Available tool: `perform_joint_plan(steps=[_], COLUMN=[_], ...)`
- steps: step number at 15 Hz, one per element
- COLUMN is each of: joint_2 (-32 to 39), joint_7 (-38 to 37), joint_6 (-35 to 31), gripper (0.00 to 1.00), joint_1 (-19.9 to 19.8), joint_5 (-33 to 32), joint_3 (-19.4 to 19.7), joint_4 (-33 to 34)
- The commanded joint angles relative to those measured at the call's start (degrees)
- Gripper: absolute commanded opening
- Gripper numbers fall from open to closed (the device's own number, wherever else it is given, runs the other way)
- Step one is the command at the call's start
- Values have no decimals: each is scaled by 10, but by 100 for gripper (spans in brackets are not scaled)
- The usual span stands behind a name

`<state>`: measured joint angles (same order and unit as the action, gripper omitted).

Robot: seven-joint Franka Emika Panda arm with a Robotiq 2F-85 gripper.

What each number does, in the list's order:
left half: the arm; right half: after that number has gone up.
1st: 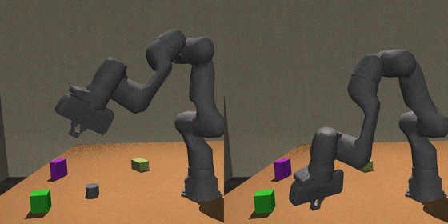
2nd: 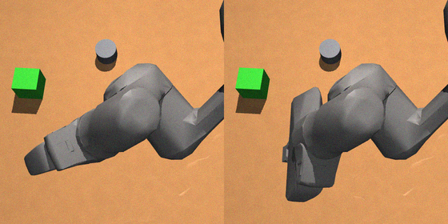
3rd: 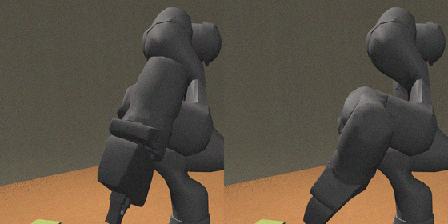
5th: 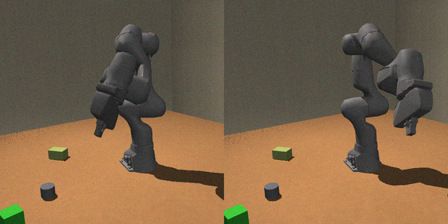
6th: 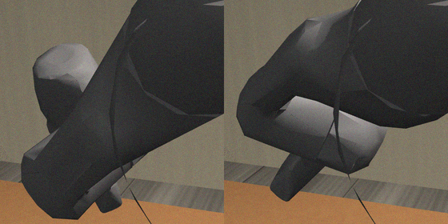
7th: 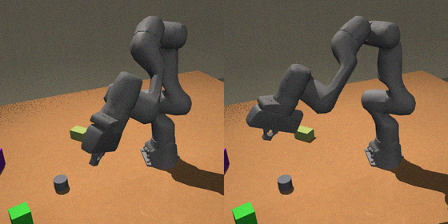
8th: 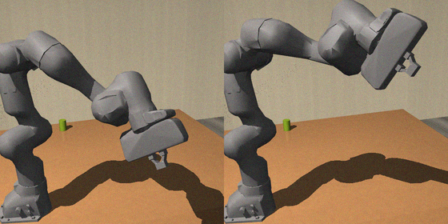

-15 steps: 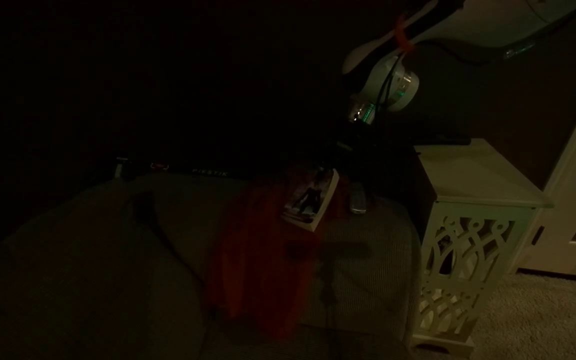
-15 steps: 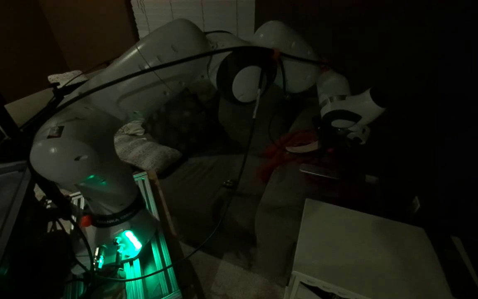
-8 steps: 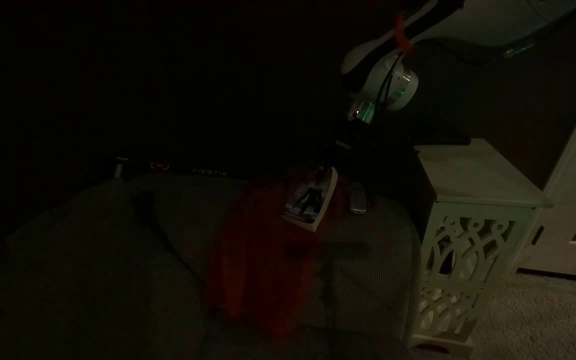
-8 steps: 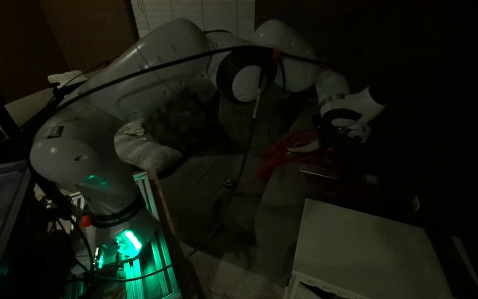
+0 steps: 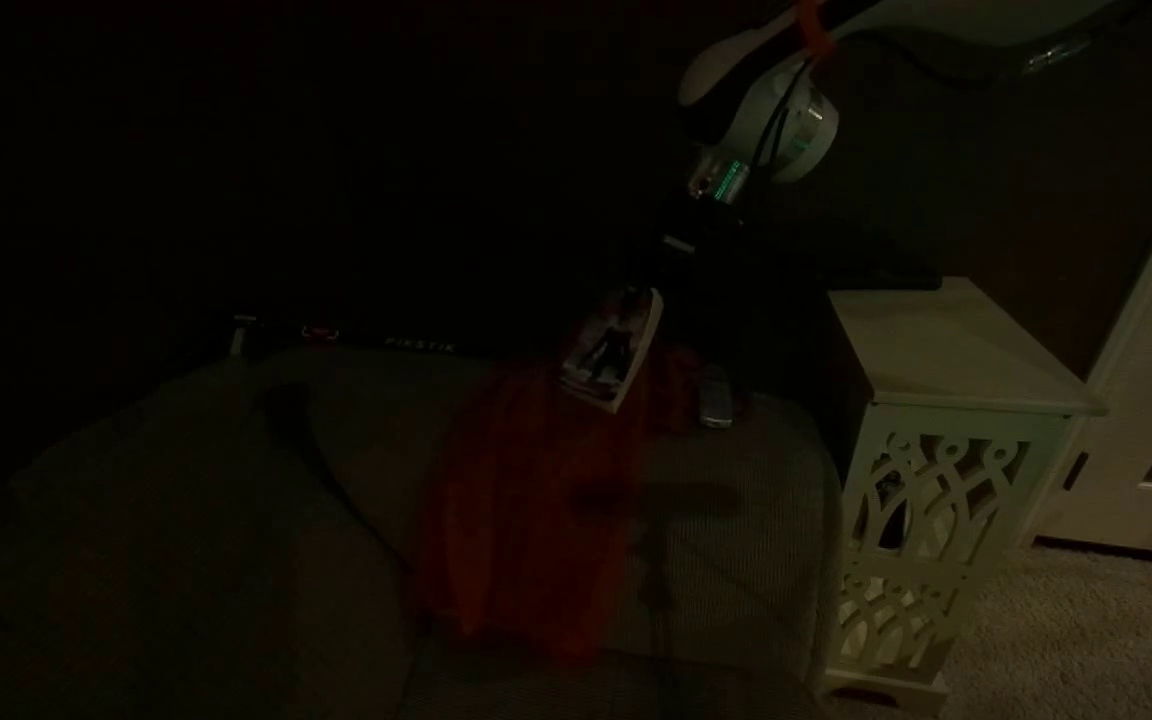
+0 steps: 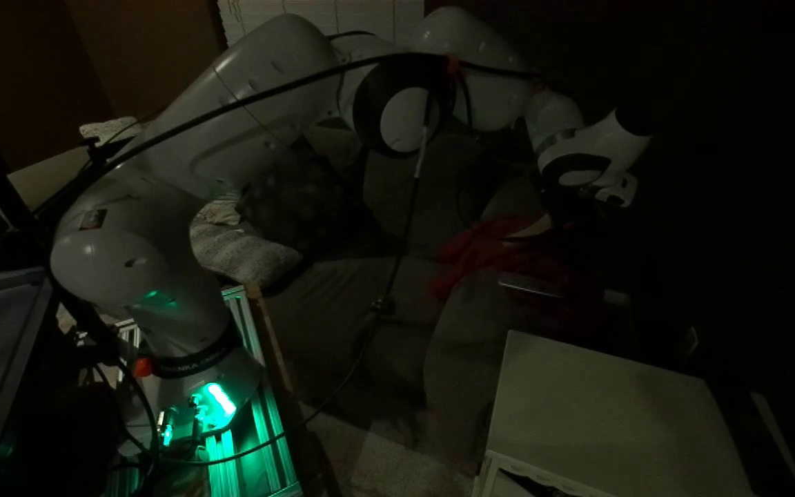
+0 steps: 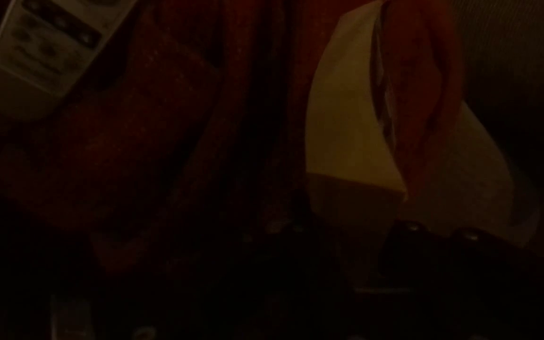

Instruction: Put the book on top of the white shelf.

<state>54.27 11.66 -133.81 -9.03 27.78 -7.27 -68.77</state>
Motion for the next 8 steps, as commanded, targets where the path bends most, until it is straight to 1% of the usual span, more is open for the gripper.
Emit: perform_joint_plan(steps=[1, 3, 4, 6, 8], joint_2=[-21, -27, -31, -36, -31], joint_7=[-7, -10, -19, -52, -75], joint_6=[-77, -108, -115, -80, -68], gripper=[8, 8, 8, 8, 8], joint_1=[10, 17, 27, 40, 51], joint_5=[-30, -55, -80, -117, -143], joint_3=[2, 12, 27, 46, 56], joint_4=[-18, -27, -32, -35, -32])
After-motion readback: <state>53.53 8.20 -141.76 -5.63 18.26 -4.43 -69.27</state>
